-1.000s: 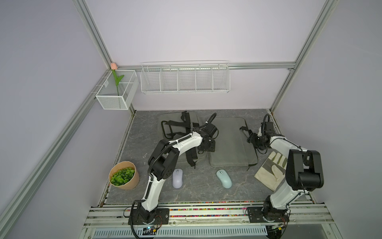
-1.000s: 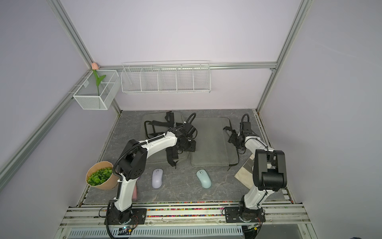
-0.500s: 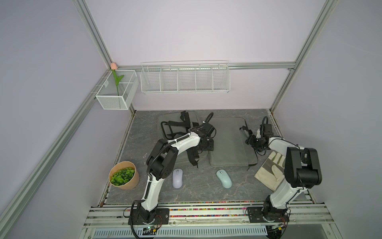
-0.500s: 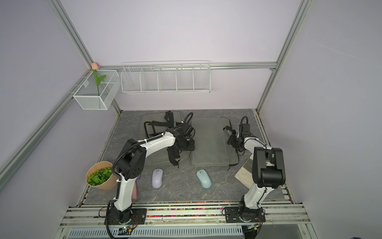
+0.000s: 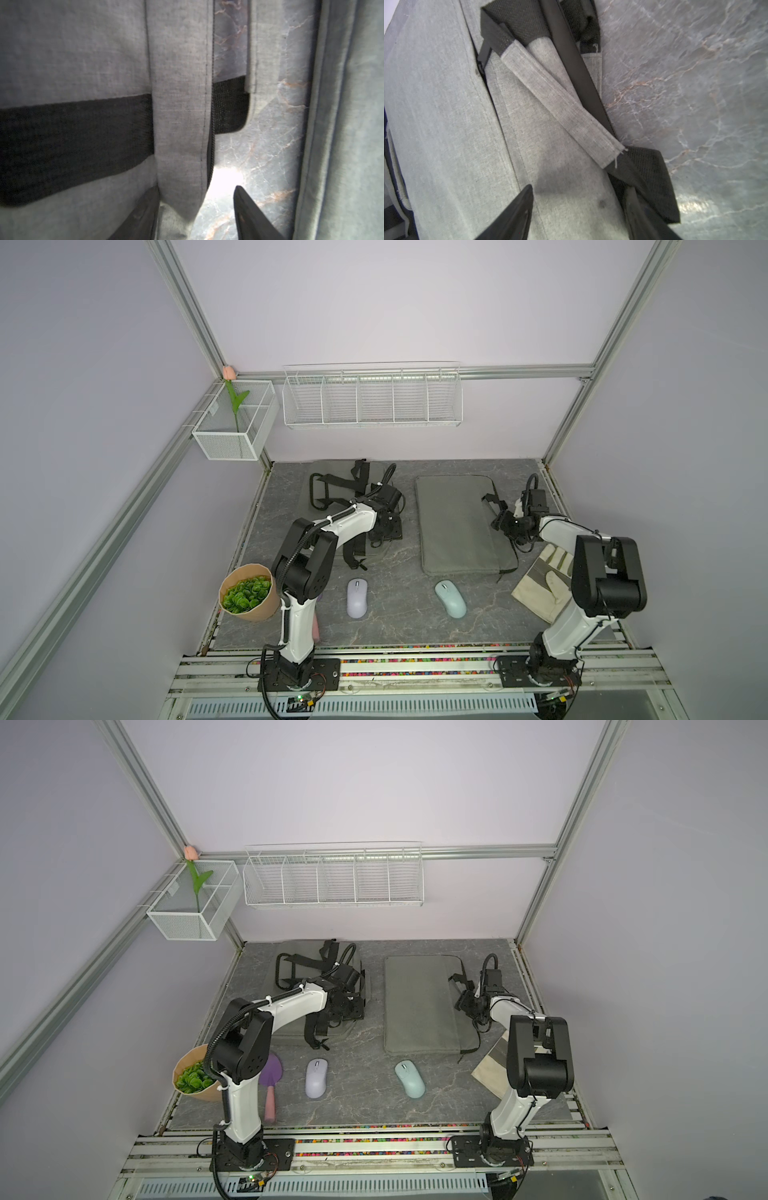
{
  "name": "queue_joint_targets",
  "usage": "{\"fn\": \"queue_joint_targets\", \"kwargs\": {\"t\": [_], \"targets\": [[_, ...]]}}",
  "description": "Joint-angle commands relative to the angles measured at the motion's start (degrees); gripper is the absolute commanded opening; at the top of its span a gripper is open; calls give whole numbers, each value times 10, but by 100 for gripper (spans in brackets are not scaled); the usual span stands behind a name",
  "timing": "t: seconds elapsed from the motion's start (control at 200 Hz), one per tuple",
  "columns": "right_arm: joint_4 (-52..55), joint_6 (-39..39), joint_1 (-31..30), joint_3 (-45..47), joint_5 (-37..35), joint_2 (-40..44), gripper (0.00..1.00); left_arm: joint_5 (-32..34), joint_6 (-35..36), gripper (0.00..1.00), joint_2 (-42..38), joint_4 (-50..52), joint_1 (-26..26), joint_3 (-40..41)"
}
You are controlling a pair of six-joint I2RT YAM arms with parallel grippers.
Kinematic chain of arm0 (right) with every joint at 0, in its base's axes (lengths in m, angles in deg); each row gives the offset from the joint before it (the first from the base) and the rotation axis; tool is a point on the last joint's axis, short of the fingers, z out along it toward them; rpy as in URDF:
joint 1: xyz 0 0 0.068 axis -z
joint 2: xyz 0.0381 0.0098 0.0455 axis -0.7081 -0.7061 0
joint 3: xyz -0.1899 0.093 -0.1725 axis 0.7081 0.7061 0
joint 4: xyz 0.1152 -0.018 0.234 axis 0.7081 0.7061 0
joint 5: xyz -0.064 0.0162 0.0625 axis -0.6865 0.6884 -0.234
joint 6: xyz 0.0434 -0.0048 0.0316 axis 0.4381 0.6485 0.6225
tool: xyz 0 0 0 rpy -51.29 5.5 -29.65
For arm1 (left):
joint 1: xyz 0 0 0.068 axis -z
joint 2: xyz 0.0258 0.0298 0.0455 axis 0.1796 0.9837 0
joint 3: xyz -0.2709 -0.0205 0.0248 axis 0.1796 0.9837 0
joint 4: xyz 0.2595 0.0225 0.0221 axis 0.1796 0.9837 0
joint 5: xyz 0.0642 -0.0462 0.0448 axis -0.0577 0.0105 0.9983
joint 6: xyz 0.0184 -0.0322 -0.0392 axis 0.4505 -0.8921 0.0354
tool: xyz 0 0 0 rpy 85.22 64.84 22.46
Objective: Put the mouse into the laptop bag
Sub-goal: Adjust the zippered laptop bag at the center of the board.
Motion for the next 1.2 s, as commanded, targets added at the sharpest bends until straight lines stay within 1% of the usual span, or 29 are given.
{"fn": "queue_joint_targets", "kwargs": {"t": [0.0,0.085,0.175,0.35,0.465,0.655,0.835,0.96,1.035,1.09,1.2], "targets": [[-2,11,-8,7,22,2,70,-11,-9,59,-21,25,33,-41],[0,10,-8,7,22,8,70,0,-5,60,-33,45,66,-74],[3,7,-8,7,17,16,70,6,-13,61,-49,52,86,-86],[11,3,-8,4,10,26,70,25,-24,62,-75,56,91,-68],[17,4,-8,1,8,28,71,17,-27,62,-67,48,92,-60],[21,0,-8,-2,6,28,71,-27,-45,61,-8,4,96,-52],[24,-2,-6,-6,0,19,71,-46,-42,63,69,-4,107,-96],[20,-1,-5,-2,0,14,72,-32,-29,63,128,5,102,-155],[18,-2,-5,-1,6,9,71,-51,-29,62,157,2,86,-193],[16,-1,-5,1,9,6,70,-63,-29,58,175,-8,75,-223],[8,3,-6,5,25,0,63,-77,-19,51,222,15,63,-311]]}}
